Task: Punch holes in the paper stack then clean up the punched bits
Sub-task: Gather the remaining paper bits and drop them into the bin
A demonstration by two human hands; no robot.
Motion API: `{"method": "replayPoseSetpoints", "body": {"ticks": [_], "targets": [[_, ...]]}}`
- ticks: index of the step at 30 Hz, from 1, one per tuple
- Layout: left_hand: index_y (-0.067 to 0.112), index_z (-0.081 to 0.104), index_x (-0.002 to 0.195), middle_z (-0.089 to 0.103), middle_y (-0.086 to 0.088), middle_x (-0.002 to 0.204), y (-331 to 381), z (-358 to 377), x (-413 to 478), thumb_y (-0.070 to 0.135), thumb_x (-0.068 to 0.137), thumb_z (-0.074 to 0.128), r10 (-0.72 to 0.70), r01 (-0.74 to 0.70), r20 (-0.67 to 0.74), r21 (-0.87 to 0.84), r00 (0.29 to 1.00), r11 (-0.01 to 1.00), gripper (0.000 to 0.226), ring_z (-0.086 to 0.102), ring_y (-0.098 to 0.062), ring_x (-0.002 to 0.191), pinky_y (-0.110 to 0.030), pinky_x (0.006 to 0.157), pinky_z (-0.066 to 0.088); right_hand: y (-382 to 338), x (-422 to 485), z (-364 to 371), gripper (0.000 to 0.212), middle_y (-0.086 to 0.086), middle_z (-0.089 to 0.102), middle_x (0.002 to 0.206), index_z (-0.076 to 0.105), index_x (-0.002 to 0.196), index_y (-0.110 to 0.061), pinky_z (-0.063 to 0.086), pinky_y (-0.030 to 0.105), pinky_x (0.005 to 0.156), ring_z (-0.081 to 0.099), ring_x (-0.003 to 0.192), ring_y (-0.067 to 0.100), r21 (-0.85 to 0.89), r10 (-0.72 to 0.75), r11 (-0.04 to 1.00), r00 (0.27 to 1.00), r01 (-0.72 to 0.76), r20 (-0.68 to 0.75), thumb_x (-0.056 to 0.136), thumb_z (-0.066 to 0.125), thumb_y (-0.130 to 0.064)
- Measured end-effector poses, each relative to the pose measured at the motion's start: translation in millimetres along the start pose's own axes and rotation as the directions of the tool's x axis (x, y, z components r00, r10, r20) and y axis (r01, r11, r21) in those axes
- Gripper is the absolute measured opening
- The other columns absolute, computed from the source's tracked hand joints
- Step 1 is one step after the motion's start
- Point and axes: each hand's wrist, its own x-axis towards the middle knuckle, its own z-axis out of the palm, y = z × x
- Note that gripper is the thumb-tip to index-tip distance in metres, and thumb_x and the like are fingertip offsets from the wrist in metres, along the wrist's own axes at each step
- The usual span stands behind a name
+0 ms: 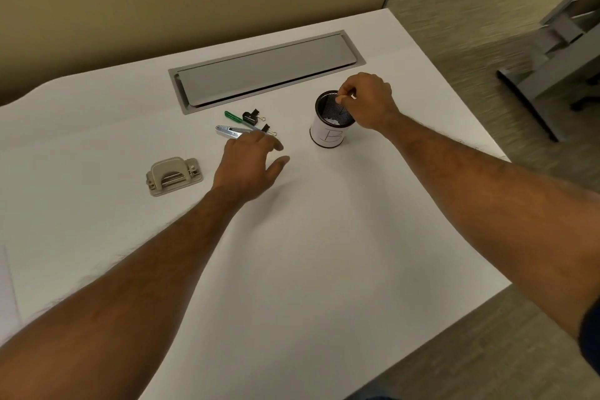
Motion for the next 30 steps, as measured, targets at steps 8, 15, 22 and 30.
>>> {"method": "replayPoseSetpoints", "body": {"ticks": [8, 15, 22, 30], "targets": [[0.019, 0.058, 0.128, 0.058, -0.005, 0.137, -2, -1, -4, 0.049, 0.091, 0.059, 0.001, -0.004, 0.076, 0.039, 0.997, 0.999, 0.048, 0.049, -0.026, 0.130, -0.047, 0.104, 0.037, 2, -7, 4, 0.045, 0.002, 0.057, 0.137, 0.056, 0.131, -0.016, 0.035, 0.042, 0.112, 0.046, 0.130, 0.023, 0.083, -0.093, 0.993, 0.994, 0.088, 0.063, 0.088, 0.065, -0.024], [0.019, 0.043, 0.144, 0.041, -0.009, 0.153, -23, -10, -46, 0.055, 0.091, 0.055, -0.071, 0.064, 0.102, 0.071, 0.992, 0.995, 0.066, 0.036, -0.029, 0.141, -0.051, 0.112, 0.029, -23, -52, 27, 0.054, 0.006, 0.047, 0.147, 0.053, 0.135, -0.014, 0.028, 0.042, 0.115, 0.040, 0.136, 0.026, 0.068, -0.330, 0.943, 0.943, 0.327, 0.037, 0.086, 0.069, -0.029], [0.024, 0.033, 0.150, 0.031, -0.008, 0.159, -57, -12, -115, 0.063, 0.090, 0.049, -0.188, 0.173, 0.165, 0.098, 0.968, 0.980, 0.073, 0.027, -0.028, 0.147, -0.052, 0.116, 0.025, -55, -118, 88, 0.056, 0.004, 0.041, 0.151, 0.047, 0.140, -0.016, 0.025, 0.034, 0.115, 0.035, 0.139, 0.022, 0.102, -0.372, 0.928, 0.906, 0.359, 0.201, 0.090, 0.064, -0.034], [0.025, 0.024, 0.154, 0.015, -0.007, 0.165, -85, -14, -184, 0.071, 0.087, 0.037, -0.242, 0.219, 0.155, 0.153, 0.958, 0.964, 0.082, 0.014, -0.026, 0.152, -0.054, 0.119, 0.015, -83, -172, 140, 0.071, 0.000, 0.017, 0.162, 0.026, 0.151, -0.022, 0.016, 0.033, 0.118, 0.018, 0.148, 0.018, 0.128, -0.358, 0.934, 0.867, 0.334, 0.348, 0.092, 0.058, -0.044]]}}
